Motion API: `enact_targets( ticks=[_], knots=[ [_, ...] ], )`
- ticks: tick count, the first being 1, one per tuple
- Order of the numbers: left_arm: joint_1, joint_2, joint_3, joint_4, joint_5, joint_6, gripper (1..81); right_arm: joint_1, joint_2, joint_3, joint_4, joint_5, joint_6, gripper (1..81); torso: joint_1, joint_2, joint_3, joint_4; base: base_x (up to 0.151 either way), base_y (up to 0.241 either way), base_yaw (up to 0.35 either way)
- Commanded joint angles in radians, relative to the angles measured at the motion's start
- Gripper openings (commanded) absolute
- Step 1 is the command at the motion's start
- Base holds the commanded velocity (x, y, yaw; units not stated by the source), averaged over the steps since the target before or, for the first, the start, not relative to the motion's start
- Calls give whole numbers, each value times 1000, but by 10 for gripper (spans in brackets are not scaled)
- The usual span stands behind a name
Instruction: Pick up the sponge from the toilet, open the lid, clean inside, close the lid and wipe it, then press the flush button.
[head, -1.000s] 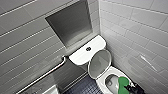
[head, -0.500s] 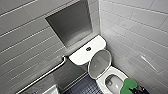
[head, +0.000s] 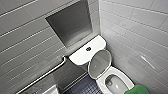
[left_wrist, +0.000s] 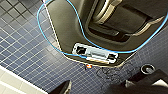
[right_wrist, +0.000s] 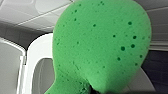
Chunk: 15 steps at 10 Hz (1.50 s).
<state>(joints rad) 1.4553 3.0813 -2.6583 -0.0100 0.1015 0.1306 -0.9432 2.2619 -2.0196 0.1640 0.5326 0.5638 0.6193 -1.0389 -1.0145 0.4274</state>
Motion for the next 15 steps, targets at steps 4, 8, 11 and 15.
enact_targets(
  ticks=[4, 8, 11, 15],
  knots=[
    [33, -1, -8, 5, 95, 17, 811, -194, -26, 102, 26, 98, -9, 10, 0, 0, 0, 0, 0, 0, 0],
    [33, 4, -8, 4, 93, 23, 811, -221, -90, 261, -15, 129, -48, 10, 0, 0, 0, 0, 0, 0, 0],
    [33, 7, -8, 13, 89, 24, 811, -109, -187, 456, 46, 35, -209, 10, 0, 0, 0, 0, 0, 0, 0],
    [33, 10, -8, 15, 89, 24, 811, 106, -111, 405, 114, -181, -302, 10, 0, 0, 0, 0, 0, 0, 0]
  ],
)
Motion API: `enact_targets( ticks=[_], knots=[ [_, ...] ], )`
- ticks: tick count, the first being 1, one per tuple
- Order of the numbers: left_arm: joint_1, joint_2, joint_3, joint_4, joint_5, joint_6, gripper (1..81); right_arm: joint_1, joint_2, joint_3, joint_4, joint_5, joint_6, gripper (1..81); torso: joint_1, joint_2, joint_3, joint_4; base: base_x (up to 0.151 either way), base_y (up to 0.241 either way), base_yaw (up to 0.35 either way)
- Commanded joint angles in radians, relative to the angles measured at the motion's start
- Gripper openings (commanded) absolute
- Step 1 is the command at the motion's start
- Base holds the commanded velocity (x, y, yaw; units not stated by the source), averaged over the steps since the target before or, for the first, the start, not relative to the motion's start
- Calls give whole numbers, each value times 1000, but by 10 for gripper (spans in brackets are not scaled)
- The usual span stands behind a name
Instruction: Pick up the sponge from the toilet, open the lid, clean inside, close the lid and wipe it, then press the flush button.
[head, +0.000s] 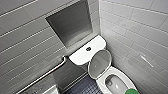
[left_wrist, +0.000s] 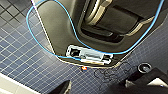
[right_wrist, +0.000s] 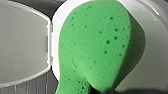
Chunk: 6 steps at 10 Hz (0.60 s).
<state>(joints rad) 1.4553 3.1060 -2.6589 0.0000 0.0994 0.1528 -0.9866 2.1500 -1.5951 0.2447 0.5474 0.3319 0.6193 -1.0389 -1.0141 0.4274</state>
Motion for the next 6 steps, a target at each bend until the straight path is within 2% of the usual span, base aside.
enact_targets(
  ticks=[1, 3, 6],
  knots=[
    [33, -15, -7, 5, 91, 2, 811, 212, 42, -75, 27, -251, -71, 10, 0, 0, 0, 0, 0, 0, 0],
    [33, -19, -7, 3, 91, 1, 811, 352, 153, -202, 21, -406, -71, 10, 0, 0, 0, 0, 0, 0, 0],
    [33, -18, -7, 3, 91, 1, 811, 514, 245, -319, 25, -527, -68, 10, 0, 0, 0, 0, 0, 0, 0]
  ],
)
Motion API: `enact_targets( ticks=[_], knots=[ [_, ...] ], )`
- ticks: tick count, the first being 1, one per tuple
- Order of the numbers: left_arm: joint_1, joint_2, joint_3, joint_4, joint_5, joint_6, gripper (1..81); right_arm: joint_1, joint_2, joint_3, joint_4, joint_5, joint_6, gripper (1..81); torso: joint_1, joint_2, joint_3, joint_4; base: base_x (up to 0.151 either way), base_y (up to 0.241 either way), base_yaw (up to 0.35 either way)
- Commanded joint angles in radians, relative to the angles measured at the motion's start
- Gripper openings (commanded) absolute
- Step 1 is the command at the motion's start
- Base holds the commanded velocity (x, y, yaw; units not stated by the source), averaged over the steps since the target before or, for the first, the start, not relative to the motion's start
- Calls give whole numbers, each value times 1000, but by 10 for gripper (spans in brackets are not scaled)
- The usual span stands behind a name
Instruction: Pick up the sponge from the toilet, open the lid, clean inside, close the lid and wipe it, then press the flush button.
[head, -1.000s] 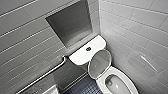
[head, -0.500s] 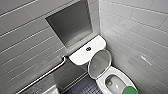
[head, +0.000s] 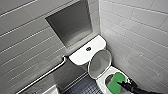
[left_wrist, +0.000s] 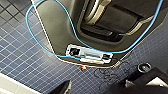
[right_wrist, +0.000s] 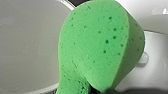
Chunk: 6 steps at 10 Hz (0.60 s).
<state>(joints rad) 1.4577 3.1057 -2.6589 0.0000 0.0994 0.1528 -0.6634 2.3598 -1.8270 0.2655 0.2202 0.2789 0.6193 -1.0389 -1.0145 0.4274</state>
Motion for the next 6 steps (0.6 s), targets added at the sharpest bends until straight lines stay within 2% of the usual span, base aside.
enact_targets(
  ticks=[1, 3, 6],
  knots=[
    [31, -16, -7, 3, 91, 1, 811, 230, 58, -118, 6, -238, -14, 10, 0, 0, 0, 0, 0, 0, 0],
    [31, -16, -7, 2, 92, 1, 811, 258, 110, -176, 4, -275, -12, 10, 0, 0, 0, 0, 0, 0, 0],
    [31, -22, -7, 2, 92, 1, 811, 254, 258, -386, 1, -298, -9, 10, 0, 0, 0, 0, 0, 0, 0]
  ],
)
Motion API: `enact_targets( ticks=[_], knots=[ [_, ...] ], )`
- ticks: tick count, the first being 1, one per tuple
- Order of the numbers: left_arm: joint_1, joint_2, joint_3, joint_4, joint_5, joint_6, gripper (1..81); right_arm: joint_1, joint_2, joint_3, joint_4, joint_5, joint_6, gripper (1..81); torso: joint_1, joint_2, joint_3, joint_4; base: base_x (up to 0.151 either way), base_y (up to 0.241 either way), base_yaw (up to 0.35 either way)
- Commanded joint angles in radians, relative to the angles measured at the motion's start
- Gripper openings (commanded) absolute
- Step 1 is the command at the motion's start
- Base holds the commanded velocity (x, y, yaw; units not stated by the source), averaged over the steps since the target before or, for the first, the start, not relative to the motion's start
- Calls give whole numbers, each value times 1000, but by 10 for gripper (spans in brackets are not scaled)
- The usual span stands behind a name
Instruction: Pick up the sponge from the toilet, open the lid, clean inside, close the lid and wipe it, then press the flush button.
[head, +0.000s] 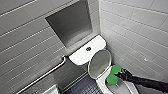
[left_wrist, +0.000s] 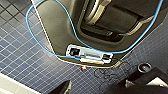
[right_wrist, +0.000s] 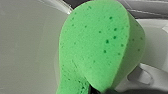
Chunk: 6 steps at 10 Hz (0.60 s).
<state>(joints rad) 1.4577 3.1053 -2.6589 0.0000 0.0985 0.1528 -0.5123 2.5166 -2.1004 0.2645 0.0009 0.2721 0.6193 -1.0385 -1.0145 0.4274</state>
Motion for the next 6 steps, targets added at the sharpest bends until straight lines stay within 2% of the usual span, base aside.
enact_targets(
  ticks=[1, 4, 5, 6],
  knots=[
    [31, -23, -7, -2, 93, 1, 811, 96, 176, -211, 10, -78, 2, 10, 0, 0, 0, 0, 0, 0, 0],
    [37, -25, -7, -5, 93, 1, 811, 103, 450, -684, 18, -88, 2, 10, 0, 0, 0, 0, 0, 0, 0],
    [39, -26, -7, -6, 93, 1, 811, 110, 475, -751, 18, -97, 6, 10, 0, 0, 0, 0, 0, 0, 0],
    [39, -26, -7, -6, 93, 1, 811, 102, 449, -742, 19, -99, 7, 10, 0, 0, 0, 0, 0, 0, 0]
  ],
)
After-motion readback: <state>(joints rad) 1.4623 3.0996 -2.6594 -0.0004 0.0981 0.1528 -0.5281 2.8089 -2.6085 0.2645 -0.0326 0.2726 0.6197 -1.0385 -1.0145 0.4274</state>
